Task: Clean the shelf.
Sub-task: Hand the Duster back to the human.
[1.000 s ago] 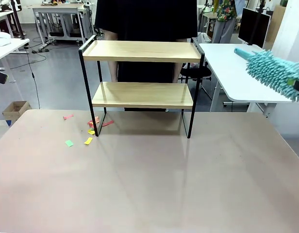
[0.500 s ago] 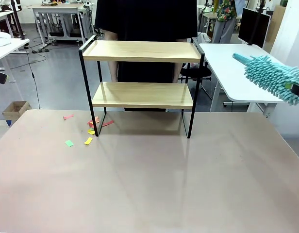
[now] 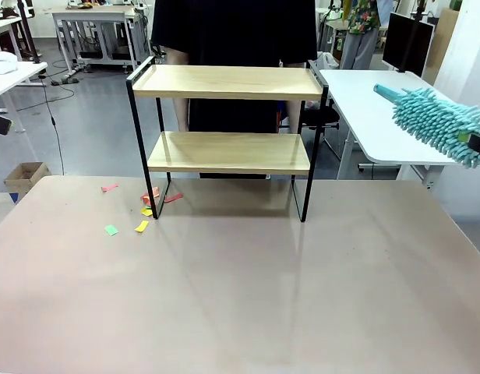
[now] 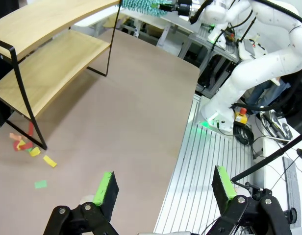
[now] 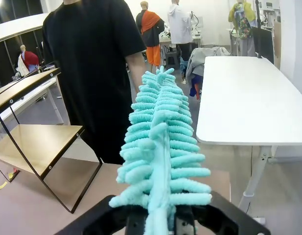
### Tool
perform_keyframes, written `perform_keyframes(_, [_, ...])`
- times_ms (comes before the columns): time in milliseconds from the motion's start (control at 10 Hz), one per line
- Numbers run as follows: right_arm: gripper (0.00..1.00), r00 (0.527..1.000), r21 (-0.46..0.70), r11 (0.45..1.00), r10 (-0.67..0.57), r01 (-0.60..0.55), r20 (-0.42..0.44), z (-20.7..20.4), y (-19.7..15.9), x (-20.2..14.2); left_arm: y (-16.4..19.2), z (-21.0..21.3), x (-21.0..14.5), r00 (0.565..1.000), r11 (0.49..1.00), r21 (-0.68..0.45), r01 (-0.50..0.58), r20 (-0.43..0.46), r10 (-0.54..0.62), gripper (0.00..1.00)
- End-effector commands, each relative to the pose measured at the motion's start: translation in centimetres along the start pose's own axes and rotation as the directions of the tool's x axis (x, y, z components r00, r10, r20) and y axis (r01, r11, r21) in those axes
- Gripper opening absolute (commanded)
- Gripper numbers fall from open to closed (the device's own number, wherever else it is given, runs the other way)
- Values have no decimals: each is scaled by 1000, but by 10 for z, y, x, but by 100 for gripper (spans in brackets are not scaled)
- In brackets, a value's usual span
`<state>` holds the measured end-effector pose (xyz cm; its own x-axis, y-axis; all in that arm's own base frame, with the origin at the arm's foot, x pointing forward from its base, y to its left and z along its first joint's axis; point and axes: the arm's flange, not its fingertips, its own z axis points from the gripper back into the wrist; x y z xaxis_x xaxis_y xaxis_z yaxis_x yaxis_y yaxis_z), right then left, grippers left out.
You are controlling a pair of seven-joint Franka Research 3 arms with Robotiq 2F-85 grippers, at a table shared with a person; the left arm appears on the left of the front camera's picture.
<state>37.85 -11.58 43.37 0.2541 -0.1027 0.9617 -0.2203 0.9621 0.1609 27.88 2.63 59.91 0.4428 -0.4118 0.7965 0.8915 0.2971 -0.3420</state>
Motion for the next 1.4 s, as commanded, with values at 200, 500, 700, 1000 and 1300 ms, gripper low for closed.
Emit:
perform_keyframes(200, [17, 1000, -1, 1000, 6, -6, 3, 1, 1, 3, -2, 0, 4, 1000, 1000, -10, -4, 12, 4, 100])
perform_keyframes(500, [17, 1000, -1, 1000, 6, -6, 3, 1, 1, 3, -2, 0, 4, 1000, 1000, -10, -4, 12, 4, 100])
perform_keyframes(700, [17, 1000, -1, 1000, 6, -6, 3, 1, 1, 3, -2, 0, 4, 1000, 1000, -10, -4, 12, 4, 100])
perform_keyframes(1000, [17, 1000, -1, 1000, 6, -6, 3, 1, 1, 3, -2, 0, 4, 1000, 1000, -10, -4, 12, 4, 100])
perform_keyframes(1300, [17, 1000, -1, 1000, 6, -6, 3, 1, 1, 3, -2, 0, 4, 1000, 1000, -10, -4, 12, 4, 100])
